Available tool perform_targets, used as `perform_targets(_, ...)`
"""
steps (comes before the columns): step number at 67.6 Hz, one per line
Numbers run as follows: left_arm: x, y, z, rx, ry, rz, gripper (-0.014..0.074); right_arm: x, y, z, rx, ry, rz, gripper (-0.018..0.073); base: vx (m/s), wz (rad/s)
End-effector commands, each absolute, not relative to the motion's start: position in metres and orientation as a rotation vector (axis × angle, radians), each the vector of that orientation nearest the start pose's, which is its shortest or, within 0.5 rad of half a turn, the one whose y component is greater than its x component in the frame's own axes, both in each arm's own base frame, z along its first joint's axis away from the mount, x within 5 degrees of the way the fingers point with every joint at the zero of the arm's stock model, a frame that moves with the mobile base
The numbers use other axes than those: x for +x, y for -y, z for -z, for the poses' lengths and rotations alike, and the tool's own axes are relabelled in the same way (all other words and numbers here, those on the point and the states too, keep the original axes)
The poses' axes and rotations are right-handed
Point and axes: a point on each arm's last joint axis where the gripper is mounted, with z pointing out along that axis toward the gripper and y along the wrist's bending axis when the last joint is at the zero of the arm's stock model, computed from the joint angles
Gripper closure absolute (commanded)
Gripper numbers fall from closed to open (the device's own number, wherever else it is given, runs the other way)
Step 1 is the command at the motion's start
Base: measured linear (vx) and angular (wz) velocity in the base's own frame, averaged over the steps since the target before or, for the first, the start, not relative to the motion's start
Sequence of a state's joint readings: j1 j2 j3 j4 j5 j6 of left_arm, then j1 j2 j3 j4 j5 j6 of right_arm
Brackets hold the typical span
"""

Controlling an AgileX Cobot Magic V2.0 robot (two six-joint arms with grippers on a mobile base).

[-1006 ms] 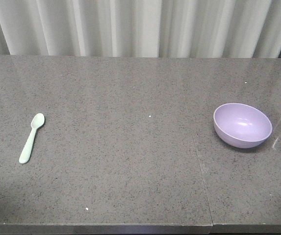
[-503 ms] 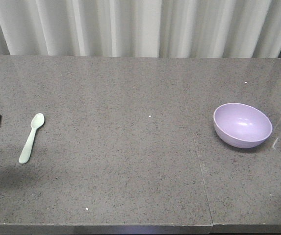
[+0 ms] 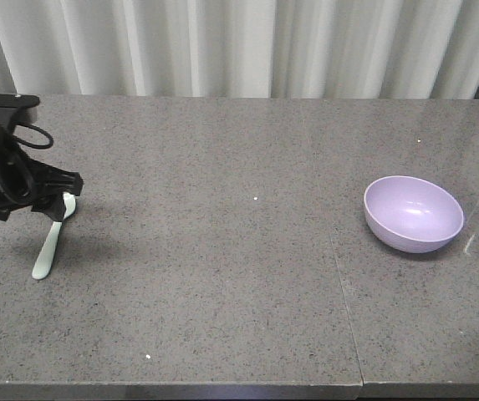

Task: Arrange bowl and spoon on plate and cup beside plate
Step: 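Close the left gripper on the white spoon handle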

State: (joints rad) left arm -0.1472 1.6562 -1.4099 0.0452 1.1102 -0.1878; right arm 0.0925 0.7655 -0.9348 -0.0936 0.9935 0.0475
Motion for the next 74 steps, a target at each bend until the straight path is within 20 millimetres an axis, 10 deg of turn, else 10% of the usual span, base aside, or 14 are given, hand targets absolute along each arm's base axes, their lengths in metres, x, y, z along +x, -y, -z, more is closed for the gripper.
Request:
perform_targets(1, 0.347, 0.049, -0.308, -0.025, -2.785, -0.001, 0.0094, 0.131, -0.004, -0.385, -0.066, -2.208, 0.050, 0.0032, 0.00, 0.00)
perform_targets(74, 0.391, 0.054, -0.246, -0.033, -2.917, -0.041, 0.0094, 0.131, -0.004, -0.384, -0.065, -2.211, 0.046, 0.0032, 0.00, 0.00)
